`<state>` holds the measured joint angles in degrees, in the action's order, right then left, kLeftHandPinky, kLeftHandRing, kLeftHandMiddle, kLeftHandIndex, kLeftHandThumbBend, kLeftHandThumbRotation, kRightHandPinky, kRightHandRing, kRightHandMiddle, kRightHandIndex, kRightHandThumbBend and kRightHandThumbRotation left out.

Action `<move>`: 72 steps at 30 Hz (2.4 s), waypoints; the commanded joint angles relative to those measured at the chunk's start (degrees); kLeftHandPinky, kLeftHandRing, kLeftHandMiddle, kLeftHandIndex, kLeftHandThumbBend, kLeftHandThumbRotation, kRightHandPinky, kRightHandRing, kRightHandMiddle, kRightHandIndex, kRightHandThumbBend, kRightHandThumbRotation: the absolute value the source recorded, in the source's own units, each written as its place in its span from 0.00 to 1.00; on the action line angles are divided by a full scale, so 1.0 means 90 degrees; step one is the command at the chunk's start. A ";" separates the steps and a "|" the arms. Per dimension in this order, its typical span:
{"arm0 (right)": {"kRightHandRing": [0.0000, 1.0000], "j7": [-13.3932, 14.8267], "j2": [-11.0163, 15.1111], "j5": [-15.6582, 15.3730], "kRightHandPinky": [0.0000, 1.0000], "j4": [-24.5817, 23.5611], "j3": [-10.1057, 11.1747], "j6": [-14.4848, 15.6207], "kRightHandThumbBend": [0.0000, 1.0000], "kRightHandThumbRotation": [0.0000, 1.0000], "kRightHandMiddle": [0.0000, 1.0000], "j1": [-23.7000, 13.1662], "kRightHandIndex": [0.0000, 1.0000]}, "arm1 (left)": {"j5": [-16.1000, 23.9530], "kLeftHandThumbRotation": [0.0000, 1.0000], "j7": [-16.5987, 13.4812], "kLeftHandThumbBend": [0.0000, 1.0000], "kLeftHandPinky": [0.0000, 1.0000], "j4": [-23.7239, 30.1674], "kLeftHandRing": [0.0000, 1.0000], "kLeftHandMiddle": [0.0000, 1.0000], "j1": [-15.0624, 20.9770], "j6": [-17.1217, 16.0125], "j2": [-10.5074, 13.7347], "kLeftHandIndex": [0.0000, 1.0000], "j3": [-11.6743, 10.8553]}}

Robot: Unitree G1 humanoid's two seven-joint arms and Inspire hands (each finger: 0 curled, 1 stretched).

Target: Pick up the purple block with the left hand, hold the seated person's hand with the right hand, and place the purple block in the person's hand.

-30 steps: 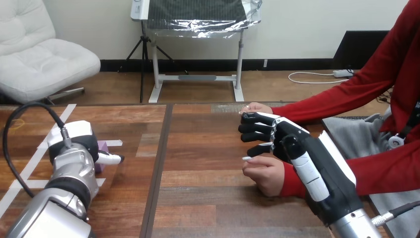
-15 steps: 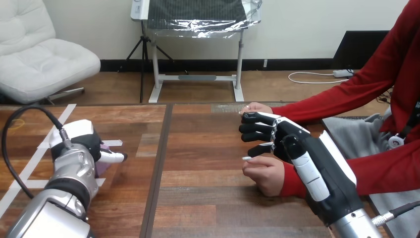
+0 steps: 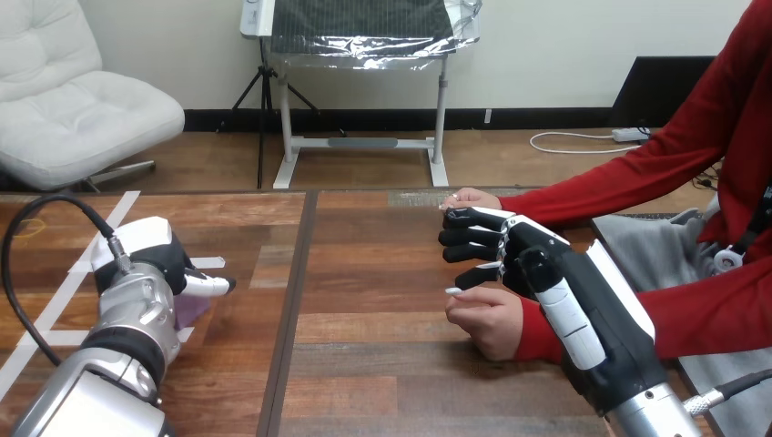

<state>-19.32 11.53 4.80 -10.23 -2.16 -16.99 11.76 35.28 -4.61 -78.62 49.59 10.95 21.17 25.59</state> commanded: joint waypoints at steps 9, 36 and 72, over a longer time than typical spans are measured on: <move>0.73 0.0056 -0.0054 0.0098 0.61 -0.0152 0.0048 -0.0091 0.82 1.00 0.75 -0.0379 0.76 | -0.0136 0.50 -0.0560 0.65 0.57 0.0217 0.62 0.64 0.0157 -0.0189 0.0077 0.64 -0.0185; 0.73 0.0083 -0.0082 0.0115 0.61 -0.0094 0.0064 -0.0105 0.83 1.00 0.74 -0.0390 0.75 | -0.0091 0.47 -0.1023 0.65 0.50 0.0233 0.61 0.64 0.0235 -0.0346 0.0125 0.61 -0.0194; 0.72 0.0123 -0.0063 0.0102 0.60 -0.0133 0.0085 -0.0065 0.83 1.00 0.74 -0.0385 0.75 | 0.0080 0.55 -0.0136 0.81 0.86 0.0291 0.84 0.84 0.0498 -0.0055 0.0145 0.82 0.0010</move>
<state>-18.85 11.41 4.81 -10.22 -2.15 -16.99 11.76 34.75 -6.06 -78.31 49.52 10.30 21.56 24.66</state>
